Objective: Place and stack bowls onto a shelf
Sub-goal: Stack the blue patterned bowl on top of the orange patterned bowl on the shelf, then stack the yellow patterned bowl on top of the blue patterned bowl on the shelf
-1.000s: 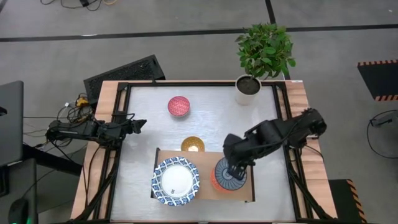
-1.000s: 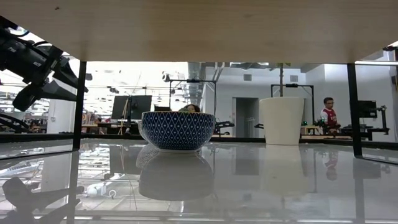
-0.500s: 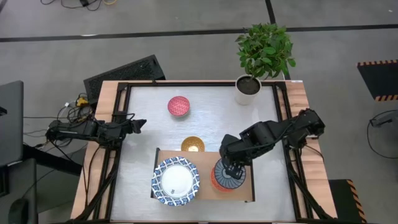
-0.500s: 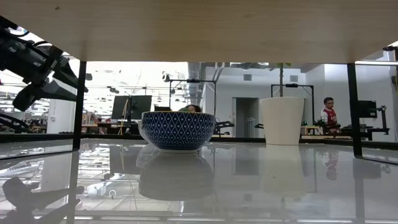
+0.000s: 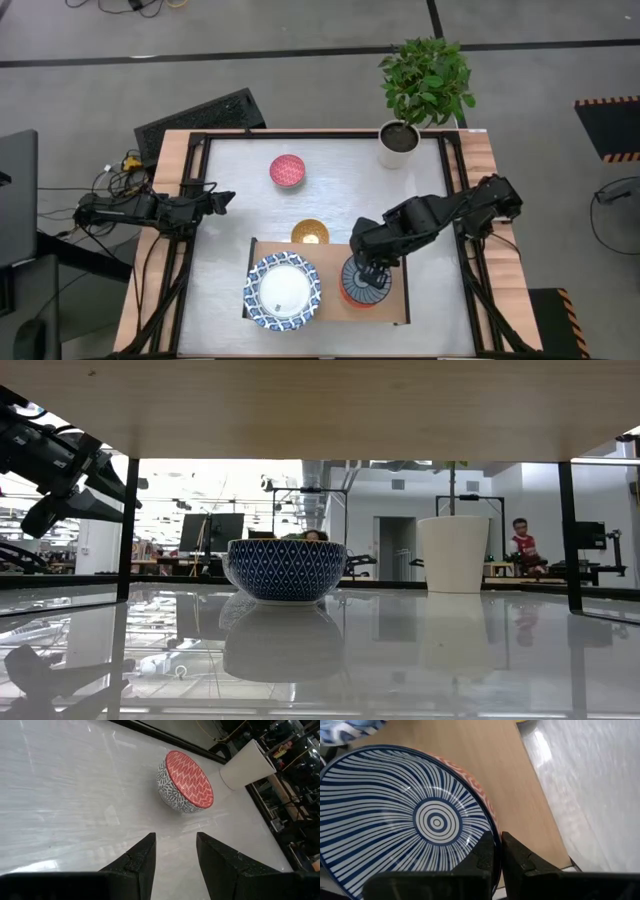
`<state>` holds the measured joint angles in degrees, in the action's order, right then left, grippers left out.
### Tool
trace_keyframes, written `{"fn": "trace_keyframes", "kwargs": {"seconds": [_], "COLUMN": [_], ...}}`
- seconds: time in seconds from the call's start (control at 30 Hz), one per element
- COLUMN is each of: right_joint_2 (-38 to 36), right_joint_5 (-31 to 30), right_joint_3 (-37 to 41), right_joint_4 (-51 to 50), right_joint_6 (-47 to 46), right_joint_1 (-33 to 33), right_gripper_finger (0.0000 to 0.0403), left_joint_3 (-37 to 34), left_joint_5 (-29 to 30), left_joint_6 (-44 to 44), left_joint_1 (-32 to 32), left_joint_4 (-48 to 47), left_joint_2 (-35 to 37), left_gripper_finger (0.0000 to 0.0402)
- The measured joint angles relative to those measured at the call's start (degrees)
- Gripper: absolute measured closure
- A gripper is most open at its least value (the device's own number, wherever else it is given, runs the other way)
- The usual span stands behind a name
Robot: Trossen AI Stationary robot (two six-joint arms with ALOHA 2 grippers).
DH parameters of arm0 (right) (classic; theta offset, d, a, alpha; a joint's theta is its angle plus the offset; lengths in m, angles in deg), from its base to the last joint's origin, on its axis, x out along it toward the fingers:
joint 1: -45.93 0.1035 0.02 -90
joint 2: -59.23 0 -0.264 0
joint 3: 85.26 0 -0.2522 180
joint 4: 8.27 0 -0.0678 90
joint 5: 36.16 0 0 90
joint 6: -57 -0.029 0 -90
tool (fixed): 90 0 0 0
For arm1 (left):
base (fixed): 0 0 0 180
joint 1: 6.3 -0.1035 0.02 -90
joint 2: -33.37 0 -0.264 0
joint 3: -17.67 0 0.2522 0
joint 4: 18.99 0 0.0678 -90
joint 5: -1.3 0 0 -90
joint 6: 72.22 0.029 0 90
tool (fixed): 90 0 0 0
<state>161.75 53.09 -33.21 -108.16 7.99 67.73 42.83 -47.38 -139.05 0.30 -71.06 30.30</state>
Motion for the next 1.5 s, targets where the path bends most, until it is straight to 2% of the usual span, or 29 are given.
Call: {"fn": "trace_keyframes", "kwargs": {"seconds": [0.13, 1.03, 1.3, 1.5], "right_joint_2": [0.1, 3.1, 3.1, 3.1], "right_joint_5": [1.8, 3.8, 3.8, 3.8], "right_joint_3": [2.1, 2.0, 1.4, -2.8], "right_joint_4": [1.3, 1.8, 1.6, 1.4], "right_joint_6": [0.8, 5.4, 6.3, 8.9], "right_joint_1": [-0.2, -1.1, -1.1, -1.3], "right_gripper_finger": [0.0368, 0.0367, 0.0269, 0.0223], "left_joint_3": [0.0, 0.0, 0.0, 0.0], "left_joint_5": [0.0, 0.1, 0.1, 0.1], "left_joint_6": [-0.2, -0.3, -0.3, -0.3], "left_joint_1": [0.0, 0.0, 0.0, 0.0], "left_joint_4": [0.0, 0.1, 0.1, 0.0], "left_joint_2": [0.0, 0.0, 0.0, 0.0], "left_gripper_finger": [0.0273, 0.0273, 0.0273, 0.0273]}}
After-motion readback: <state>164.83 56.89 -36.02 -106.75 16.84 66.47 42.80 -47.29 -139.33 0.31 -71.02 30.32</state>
